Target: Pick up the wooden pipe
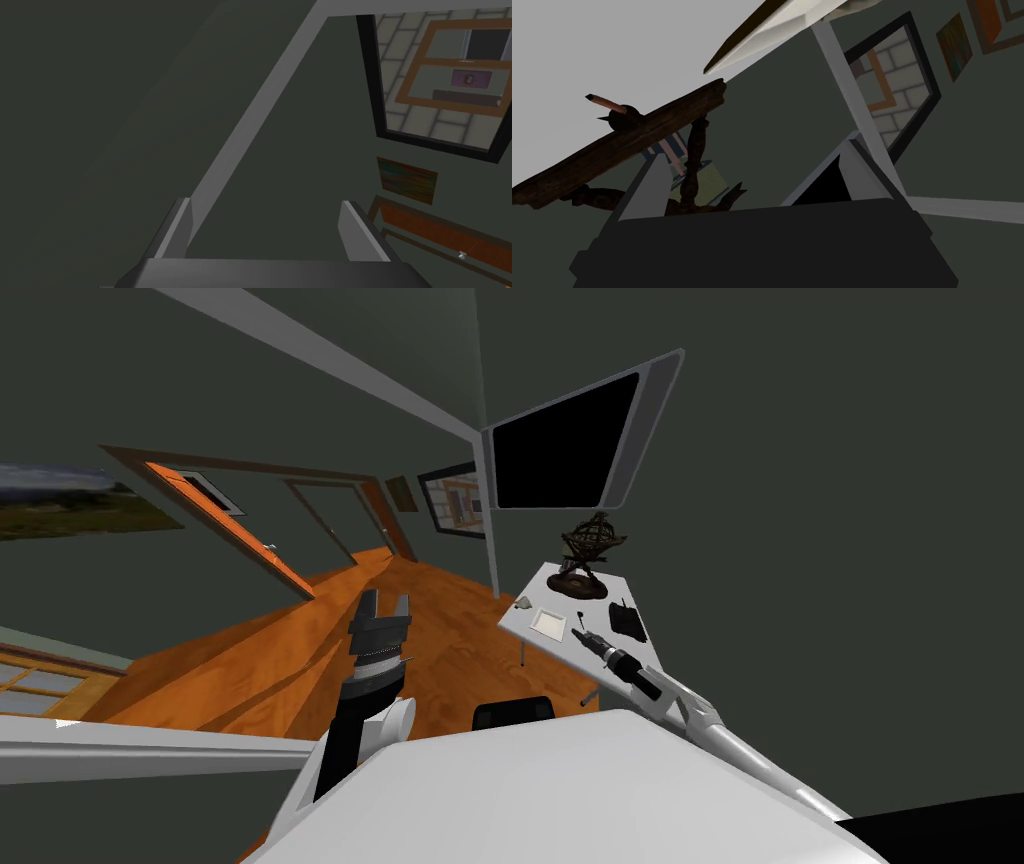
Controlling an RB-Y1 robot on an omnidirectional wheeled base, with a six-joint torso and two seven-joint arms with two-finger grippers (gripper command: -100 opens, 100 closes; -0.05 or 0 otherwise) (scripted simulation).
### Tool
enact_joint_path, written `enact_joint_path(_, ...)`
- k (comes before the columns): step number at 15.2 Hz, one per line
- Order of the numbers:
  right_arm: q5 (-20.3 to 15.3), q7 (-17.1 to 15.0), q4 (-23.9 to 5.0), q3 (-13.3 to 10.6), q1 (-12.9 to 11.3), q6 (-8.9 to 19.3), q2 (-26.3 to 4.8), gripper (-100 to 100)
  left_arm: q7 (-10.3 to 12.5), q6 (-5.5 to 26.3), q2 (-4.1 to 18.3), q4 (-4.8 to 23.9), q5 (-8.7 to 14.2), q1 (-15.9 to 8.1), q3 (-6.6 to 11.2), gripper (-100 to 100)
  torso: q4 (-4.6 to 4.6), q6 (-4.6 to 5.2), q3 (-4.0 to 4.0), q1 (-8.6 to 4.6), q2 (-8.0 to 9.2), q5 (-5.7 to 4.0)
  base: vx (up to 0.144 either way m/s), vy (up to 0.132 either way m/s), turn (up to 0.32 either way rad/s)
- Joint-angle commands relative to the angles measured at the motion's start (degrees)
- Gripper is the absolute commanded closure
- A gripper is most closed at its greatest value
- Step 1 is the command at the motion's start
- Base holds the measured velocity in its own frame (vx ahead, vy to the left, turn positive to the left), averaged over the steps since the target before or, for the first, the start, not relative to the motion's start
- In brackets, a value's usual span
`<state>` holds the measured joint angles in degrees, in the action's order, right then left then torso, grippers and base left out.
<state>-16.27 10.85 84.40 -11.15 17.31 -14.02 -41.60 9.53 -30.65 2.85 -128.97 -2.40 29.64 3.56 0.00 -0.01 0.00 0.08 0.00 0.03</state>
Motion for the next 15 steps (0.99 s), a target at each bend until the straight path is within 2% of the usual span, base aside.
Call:
enact_joint_path(1, -0.42, -0.08, -1.68, -0.42, -0.29, 0.98, -1.37, -100, 0.00, 0.00, 0.00, 0.00, 0.00, 0.00, 0.00, 0, 0.00, 0.00, 0.00, 0.00, 0.00, 0.00, 0.009, 0.021, 0.192)
enact_joint_path(2, -0.94, -0.01, -3.96, -0.94, -0.84, 1.74, -2.89, -100, 0.00, 0.00, 0.00, 0.00, 0.00, 0.00, 0.00, 0, 0.00, -0.02, -0.01, 0.00, -0.01, -0.01, 0.007, 0.023, 0.308)
enact_joint_path(3, -0.94, -0.01, -3.96, -0.94, -0.84, 1.74, -2.89, -100, 0.00, 0.00, 0.00, 0.00, 0.00, -0.01, 0.00, 0, 0.00, -0.04, -0.01, 0.00, -0.01, 0.00, 0.008, 0.016, 0.223)
enact_joint_path(4, -1.45, 0.05, -5.91, -1.46, -1.37, 2.48, -4.37, -100, 0.00, 0.00, 0.00, 0.00, 0.00, 0.00, 0.00, 0, 0.00, -0.01, 0.00, -0.01, -0.01, -0.01, 0.009, 0.017, 0.225)
enact_joint_path(7, -1.95, 0.11, -8.37, -1.96, -1.88, 3.20, -5.79, -100, 0.00, 0.00, 0.00, 0.00, 0.00, 0.00, 0.00, 0, 0.00, -0.02, -0.01, -0.01, -0.02, -0.01, 0.012, 0.016, 0.200)
enact_joint_path(8, -2.43, 0.17, -10.48, -2.45, -2.38, 3.90, -7.16, -100, 0.00, 0.00, 0.00, 0.00, 0.00, 0.00, 0.00, 0, 0.00, 0.00, -0.01, -0.02, -0.02, -0.01, 0.014, 0.017, 0.203)
enact_joint_path(9, -2.43, 0.17, -10.48, -2.45, -2.38, 3.90, -7.16, -100, 0.00, 0.00, 0.00, 0.00, 0.00, 0.00, 0.00, 0, 0.00, -0.02, -0.01, -0.02, -0.02, 0.00, 0.014, 0.012, 0.165)
enact_joint_path(12, -3.35, 0.29, -14.38, -3.38, -3.32, 5.22, -9.68, -100, 0.00, 0.00, 0.00, 0.00, 0.00, 0.00, 0.00, 0, 0.00, -0.01, -0.02, -0.02, -0.03, -0.01, 0.014, 0.013, 0.202)
enact_joint_path(13, -3.35, 0.29, -14.46, -3.38, -3.32, 5.22, -9.68, -100, 0.00, 0.00, 0.00, 0.00, 0.00, 0.00, 0.00, 0, -0.01, -0.01, -0.01, -0.02, -0.02, -0.01, 0.014, 0.012, 0.167)
enact_joint_path(14, -3.78, 0.34, -16.29, -3.82, -3.76, 5.84, -10.84, -100, 0.00, 0.00, 0.00, 0.00, 0.00, 0.00, 0.00, 0, 0.00, 0.00, -0.01, -0.02, -0.02, 0.00, 0.017, 0.013, 0.193)
enact_joint_path(15, -3.78, 0.34, -16.31, -3.82, -3.76, 5.84, -10.84, -100, 0.00, 0.00, 0.00, 0.00, 0.00, 0.00, 0.00, 0, 0.00, -0.02, -0.02, -0.02, -0.03, 0.00, 0.017, 0.008, 0.155)
